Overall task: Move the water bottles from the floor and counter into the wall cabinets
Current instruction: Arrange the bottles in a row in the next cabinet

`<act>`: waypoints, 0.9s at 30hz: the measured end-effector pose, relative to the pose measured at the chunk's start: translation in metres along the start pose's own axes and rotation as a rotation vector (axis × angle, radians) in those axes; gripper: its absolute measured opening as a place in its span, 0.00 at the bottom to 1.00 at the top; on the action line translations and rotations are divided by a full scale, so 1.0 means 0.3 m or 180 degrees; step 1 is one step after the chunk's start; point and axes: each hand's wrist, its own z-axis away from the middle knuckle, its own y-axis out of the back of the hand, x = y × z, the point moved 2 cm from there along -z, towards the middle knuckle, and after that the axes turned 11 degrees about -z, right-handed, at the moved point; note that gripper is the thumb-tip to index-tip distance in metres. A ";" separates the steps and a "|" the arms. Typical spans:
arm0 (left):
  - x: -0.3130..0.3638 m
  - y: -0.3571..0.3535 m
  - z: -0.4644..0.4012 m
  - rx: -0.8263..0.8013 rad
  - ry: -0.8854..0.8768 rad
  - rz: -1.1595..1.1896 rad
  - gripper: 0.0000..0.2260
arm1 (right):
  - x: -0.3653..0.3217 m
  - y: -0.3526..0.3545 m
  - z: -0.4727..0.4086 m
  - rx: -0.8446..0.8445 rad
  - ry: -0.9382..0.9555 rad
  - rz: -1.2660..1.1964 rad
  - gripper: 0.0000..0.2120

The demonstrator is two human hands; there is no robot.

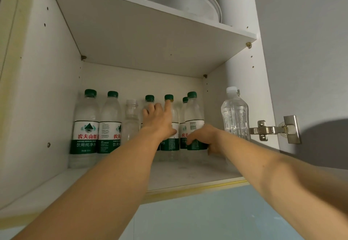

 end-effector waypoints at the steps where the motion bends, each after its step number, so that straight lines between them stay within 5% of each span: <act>1: -0.003 -0.002 -0.002 -0.0007 -0.0046 -0.0031 0.49 | -0.002 -0.006 -0.004 -0.0044 -0.0054 -0.0050 0.21; 9: -0.026 -0.029 -0.004 -0.0197 -0.0325 -0.0461 0.63 | 0.007 -0.015 -0.017 -0.0236 -0.0193 -0.0583 0.22; 27: 0.037 -0.053 0.041 -0.0173 -0.0205 -0.1541 0.50 | 0.014 -0.032 0.000 0.0104 0.0635 0.0987 0.46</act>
